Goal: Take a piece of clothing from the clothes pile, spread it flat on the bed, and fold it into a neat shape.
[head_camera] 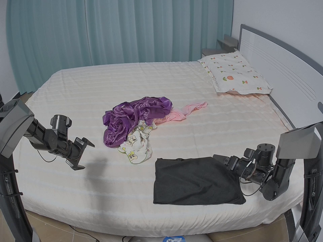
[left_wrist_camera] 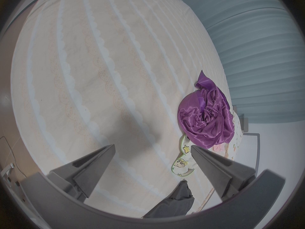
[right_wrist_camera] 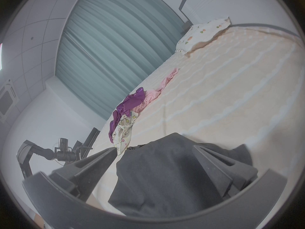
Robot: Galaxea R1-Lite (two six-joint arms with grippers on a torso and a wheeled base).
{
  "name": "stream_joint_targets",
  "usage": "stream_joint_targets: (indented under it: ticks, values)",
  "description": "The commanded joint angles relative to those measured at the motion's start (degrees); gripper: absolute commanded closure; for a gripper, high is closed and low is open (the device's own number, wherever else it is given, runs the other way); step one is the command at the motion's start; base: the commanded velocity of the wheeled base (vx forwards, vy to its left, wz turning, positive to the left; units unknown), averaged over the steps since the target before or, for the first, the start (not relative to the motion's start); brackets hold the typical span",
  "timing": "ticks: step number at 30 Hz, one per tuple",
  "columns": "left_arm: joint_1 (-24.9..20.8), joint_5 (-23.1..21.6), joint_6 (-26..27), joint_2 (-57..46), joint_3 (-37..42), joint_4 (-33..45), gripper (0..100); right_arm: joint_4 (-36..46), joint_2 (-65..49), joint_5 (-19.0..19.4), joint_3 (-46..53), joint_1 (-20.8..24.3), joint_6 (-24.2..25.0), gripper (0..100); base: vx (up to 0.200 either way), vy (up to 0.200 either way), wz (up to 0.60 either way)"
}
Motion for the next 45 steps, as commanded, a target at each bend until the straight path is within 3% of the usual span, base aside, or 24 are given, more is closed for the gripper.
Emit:
stream_joint_targets:
  ticks: [1,15,24,30,37,40,41,44,45]
  values:
    - [0.0,0.0,0.0,0.0,0.0,0.0,0,0.9,7.4,-0.5,-5.2,0.9,1.1,0,0.0,0.0,0.0]
    - [0.0,-0.1,0.0,0.0,0.0,0.0,0,-0.1,7.1,-0.7,-7.6,-0.5,3.2,0,0.0,0.0,0.0]
    - [0.2,-0.7,0.2,-1.9,0.7,0.0,0,-1.7,-9.1,-0.9,2.4,-4.4,2.8,0,0.0,0.0,0.0]
    - [-1.4,-0.6,1.5,-14.7,3.3,0.0,0,2.1,-30.1,-0.9,12.9,-7.8,-1.9,0,0.0,0.0,0.0]
    - [-2.0,-0.5,3.8,-35.0,8.6,0.9,0,20.6,-55.7,-0.9,16.5,-9.8,-6.1,0,0.0,0.0,0.0]
    - [-2.5,-0.5,7.6,-45.9,12.9,1.0,0,34.3,-70.2,-0.9,15.8,-10.1,-9.5,0,0.0,0.0,0.0]
    - [-2.5,-0.5,7.6,-45.9,12.9,1.0,0,34.3,-70.2,-0.9,15.8,-10.1,-9.5,0,0.0,0.0,0.0]
    - [-2.5,-0.4,14.4,-58.8,19.4,1.0,0,56.6,-89.1,-0.8,13.9,-10.0,-14.7,0,0.0,0.0,0.0]
    - [-2.4,-0.4,15.7,-60.8,20.5,1.0,0,60.7,-92.2,-0.8,13.0,-10.1,-15.3,0,0.0,0.0,0.0]
